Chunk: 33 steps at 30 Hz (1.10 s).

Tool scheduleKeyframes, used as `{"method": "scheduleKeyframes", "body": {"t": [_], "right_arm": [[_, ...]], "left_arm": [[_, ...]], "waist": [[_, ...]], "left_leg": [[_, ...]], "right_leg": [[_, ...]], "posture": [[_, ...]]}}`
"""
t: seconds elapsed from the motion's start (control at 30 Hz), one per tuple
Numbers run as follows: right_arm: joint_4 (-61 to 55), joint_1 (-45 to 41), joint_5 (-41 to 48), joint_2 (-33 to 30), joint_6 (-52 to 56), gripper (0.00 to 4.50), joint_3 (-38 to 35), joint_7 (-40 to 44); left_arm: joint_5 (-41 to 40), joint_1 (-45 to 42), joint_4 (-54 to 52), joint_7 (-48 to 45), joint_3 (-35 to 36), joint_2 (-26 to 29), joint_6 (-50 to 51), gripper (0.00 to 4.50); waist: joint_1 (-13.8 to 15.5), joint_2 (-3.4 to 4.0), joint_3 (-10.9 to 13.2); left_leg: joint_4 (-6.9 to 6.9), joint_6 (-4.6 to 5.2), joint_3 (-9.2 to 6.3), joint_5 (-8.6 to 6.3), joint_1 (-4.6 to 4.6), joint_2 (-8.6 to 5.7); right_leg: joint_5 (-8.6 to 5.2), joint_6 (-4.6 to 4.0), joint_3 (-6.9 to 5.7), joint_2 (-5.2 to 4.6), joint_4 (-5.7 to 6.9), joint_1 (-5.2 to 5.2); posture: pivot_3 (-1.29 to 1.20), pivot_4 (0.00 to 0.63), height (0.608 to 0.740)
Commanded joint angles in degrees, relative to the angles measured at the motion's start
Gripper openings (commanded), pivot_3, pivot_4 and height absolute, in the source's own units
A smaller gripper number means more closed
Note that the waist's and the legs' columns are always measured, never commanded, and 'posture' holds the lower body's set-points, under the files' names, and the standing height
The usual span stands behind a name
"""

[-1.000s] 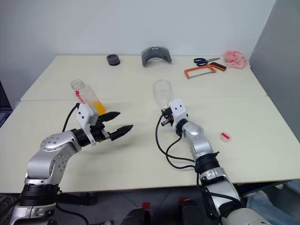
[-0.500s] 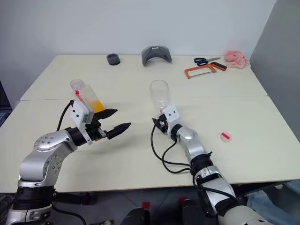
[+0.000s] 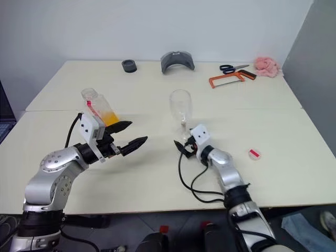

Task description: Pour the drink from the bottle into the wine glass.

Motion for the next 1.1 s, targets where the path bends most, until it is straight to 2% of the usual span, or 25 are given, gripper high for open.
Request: {"method": "scheduleKeyframes", "body": {"t": [0.03,0.17,0.33,0.4,0.7,1.1], "right_arm": [[-13.2,4.0,0.5,-4.0,4.9,4.47,1.3,3.1],[-25.3,10.8,1.4,-9.0,9.3,4.47,1.7,4.6],[-34.8,14.7,4.2,-10.4,12.0,4.47,1.1,4.7],[-38.1,15.3,6.4,-10.8,14.7,4.47,1.0,5.4],[-46.7,15.3,13.9,-11.9,26.5,4.47,1.3,5.6],[-51.5,12.7,16.9,-12.1,34.6,4.47,2.0,2.3]], "left_arm": [[2.4,4.1,-1.3,3.5,1.2,-1.5,-2.9,4.50],[6.6,8.9,1.3,11.0,2.3,-5.7,-7.6,4.50],[11.0,9.7,5.7,20.6,5.3,-9.7,-13.7,4.50],[10.4,8.7,7.4,23.1,7.2,-10.8,-14.3,4.50],[8.3,1.2,14.9,21.3,9.7,-7.2,-13.8,4.50],[8.9,-9.4,26.1,17.4,9.0,-2.9,-15.6,4.50]], "waist": [[0.0,0.01,0.0],[0.3,0.01,0.0],[1.2,0.00,0.0],[1.3,-0.01,0.0],[2.1,-0.04,0.0],[2.1,-0.07,0.0]], "left_leg": [[0.00,0.00,0.01,0.00,-0.02,0.01],[0.01,0.01,-0.02,0.00,-0.02,0.04],[0.07,0.01,-0.07,0.00,-0.01,0.07],[0.07,0.00,-0.06,0.00,-0.01,0.05],[0.10,0.00,-0.09,0.00,-0.03,-0.03],[0.10,-0.01,-0.09,0.01,-0.06,-0.02]], "right_leg": [[0.00,0.00,0.01,0.00,-0.02,-0.01],[-0.01,0.01,-0.02,0.01,-0.03,0.00],[-0.01,0.02,-0.08,0.05,-0.02,0.02],[-0.01,0.02,-0.08,0.04,-0.02,0.04],[-0.01,0.02,-0.14,0.07,-0.04,0.08],[-0.01,0.02,-0.18,0.22,-0.05,0.06]], "posture": [[0.00,0.150,0.740],[0.00,0.150,0.740],[0.00,0.150,0.740],[0.00,0.150,0.740],[0.00,0.150,0.740],[0.00,0.150,0.740]]}}
